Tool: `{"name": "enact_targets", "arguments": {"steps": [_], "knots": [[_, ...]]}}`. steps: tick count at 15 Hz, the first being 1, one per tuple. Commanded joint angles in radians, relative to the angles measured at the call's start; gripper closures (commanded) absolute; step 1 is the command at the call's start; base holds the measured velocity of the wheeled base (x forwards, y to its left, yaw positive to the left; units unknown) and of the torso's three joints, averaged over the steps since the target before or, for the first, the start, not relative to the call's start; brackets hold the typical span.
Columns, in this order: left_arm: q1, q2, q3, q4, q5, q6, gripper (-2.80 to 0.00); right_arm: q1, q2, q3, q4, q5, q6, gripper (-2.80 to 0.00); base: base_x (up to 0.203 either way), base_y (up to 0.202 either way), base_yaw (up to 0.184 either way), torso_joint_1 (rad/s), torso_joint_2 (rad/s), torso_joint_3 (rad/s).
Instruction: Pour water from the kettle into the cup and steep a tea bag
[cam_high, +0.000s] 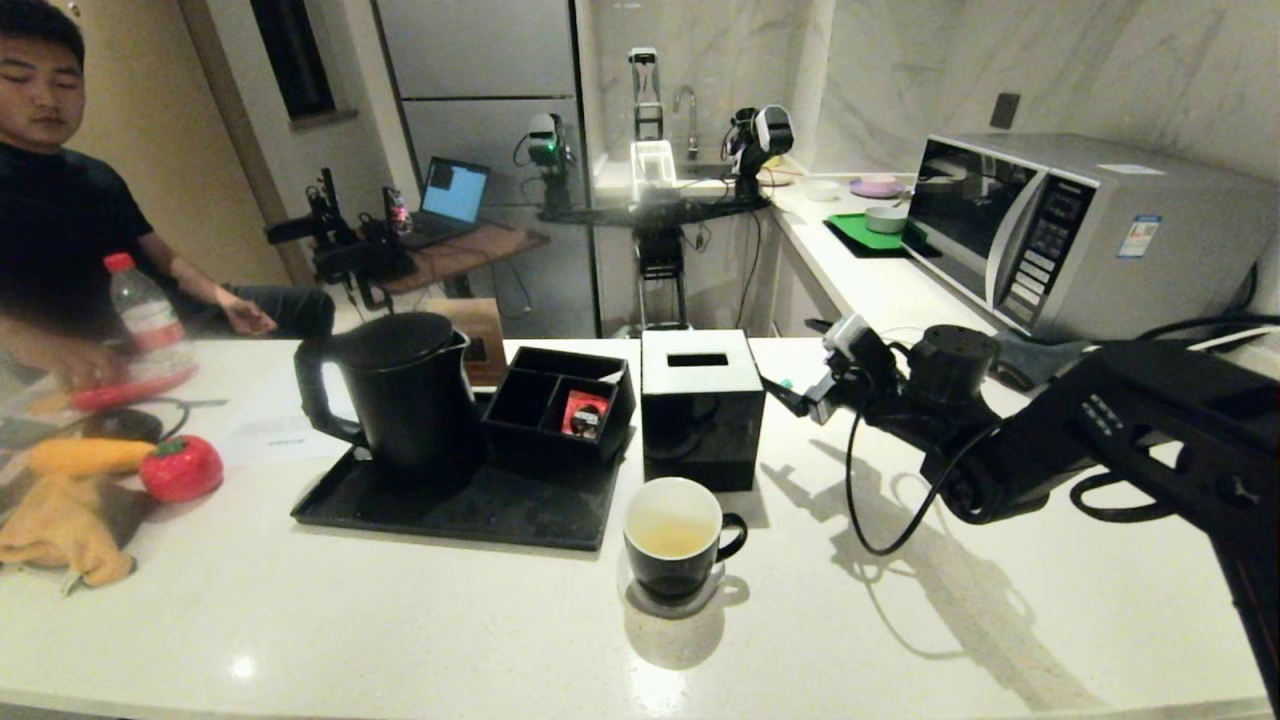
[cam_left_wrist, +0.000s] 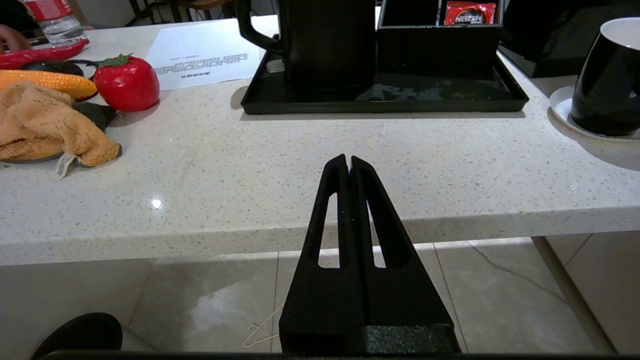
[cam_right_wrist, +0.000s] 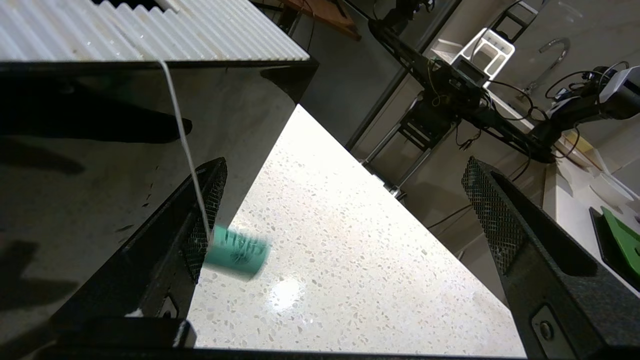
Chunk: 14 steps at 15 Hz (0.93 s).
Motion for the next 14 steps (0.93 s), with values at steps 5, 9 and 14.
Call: {"name": "enact_targets", "arguments": {"steps": [5, 9, 14], "knots": [[0.000, 0.000, 0.000, 0.000, 0.000, 0.001, 0.00, 0.000, 0.015, 0.048, -0.014, 0.003, -0.004, -2.80, 0.000, 0.000, 0.000, 0.000, 0.00, 0.000], [0.000, 0.000, 0.000, 0.000, -0.001, 0.001, 0.00, 0.000, 0.021, 0.070, -0.044, 0.003, -0.003, -2.80, 0.000, 0.000, 0.000, 0.000, 0.00, 0.000], [0.000, 0.000, 0.000, 0.000, -0.001, 0.001, 0.00, 0.000, 0.002, 0.114, -0.076, 0.013, 0.002, 0.00, 0.000, 0.000, 0.000, 0.000, 0.00, 0.000]]}}
